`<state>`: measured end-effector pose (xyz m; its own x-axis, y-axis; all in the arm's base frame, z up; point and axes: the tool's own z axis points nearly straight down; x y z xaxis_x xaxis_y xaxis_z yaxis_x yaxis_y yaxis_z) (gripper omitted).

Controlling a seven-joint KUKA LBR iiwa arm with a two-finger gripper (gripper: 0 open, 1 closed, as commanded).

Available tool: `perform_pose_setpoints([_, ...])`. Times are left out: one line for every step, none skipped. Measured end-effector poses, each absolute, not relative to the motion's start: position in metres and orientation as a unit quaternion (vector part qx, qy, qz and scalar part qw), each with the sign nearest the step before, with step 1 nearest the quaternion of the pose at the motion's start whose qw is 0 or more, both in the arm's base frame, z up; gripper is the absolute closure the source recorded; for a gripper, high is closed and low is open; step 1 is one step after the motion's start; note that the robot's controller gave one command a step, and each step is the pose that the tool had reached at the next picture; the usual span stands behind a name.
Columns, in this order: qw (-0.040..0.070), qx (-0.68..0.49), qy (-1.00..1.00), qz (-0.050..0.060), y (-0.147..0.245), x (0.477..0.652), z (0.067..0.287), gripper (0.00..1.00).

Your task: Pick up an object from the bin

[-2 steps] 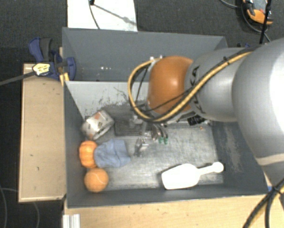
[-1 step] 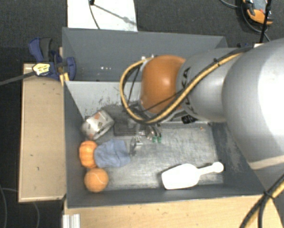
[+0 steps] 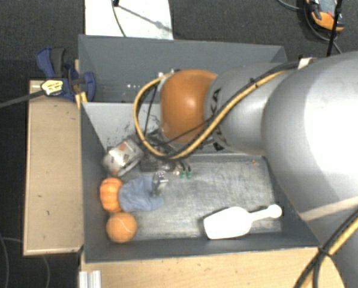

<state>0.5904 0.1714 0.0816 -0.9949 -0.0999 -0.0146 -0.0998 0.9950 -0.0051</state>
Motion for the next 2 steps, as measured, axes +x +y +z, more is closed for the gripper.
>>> perform_pose_setpoints([0.017, 0.056, 0.998, 0.003, 0.1902, 0.5904, 0.0837, 1.0])
perform_pose_setpoints([0.017, 0.056, 0.998, 0.003, 0.1902, 0.5904, 0.0837, 1.0])
